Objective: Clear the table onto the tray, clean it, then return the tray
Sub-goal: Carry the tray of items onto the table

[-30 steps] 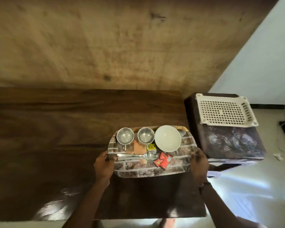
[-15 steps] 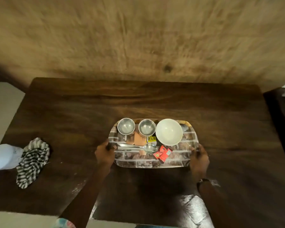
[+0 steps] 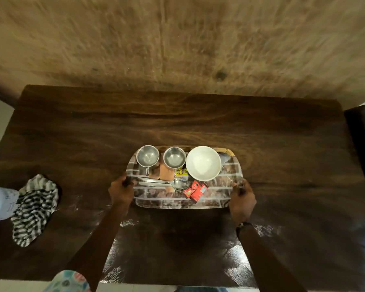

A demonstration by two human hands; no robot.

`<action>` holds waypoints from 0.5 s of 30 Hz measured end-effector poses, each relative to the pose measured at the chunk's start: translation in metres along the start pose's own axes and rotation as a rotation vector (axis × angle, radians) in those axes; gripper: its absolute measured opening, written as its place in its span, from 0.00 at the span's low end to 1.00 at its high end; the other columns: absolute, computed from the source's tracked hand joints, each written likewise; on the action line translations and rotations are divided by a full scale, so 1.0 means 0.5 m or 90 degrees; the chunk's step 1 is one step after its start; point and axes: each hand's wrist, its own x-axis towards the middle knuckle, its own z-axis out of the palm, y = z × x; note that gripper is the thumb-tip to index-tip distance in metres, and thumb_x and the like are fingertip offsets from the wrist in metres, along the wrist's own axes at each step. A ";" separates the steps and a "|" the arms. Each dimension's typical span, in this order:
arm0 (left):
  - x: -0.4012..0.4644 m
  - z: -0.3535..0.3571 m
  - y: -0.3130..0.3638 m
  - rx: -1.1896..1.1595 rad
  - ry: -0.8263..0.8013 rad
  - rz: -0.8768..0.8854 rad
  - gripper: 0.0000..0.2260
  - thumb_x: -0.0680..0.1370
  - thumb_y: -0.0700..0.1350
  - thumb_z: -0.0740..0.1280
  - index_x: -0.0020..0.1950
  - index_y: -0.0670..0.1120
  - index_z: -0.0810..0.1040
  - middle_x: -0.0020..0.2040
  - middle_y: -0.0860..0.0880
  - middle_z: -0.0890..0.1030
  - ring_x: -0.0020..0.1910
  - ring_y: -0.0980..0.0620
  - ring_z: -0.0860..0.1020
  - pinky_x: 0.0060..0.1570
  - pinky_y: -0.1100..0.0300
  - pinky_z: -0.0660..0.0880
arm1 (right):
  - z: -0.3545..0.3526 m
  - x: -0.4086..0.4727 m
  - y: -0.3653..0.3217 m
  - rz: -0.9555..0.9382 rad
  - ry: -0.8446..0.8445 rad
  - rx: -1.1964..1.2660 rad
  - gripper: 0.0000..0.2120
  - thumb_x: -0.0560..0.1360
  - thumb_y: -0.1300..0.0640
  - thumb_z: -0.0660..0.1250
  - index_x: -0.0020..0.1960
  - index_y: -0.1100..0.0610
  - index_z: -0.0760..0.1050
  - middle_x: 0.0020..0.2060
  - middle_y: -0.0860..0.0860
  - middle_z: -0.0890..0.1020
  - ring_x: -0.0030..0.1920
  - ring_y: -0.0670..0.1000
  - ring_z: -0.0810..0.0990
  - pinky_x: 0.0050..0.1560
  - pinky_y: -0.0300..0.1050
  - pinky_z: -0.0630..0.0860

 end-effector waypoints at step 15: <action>0.017 -0.014 0.008 0.063 0.023 0.073 0.15 0.73 0.37 0.72 0.58 0.37 0.80 0.52 0.31 0.81 0.54 0.34 0.79 0.52 0.50 0.73 | 0.008 0.001 -0.003 0.013 0.012 0.047 0.16 0.75 0.60 0.70 0.62 0.62 0.78 0.52 0.64 0.83 0.53 0.59 0.81 0.47 0.41 0.71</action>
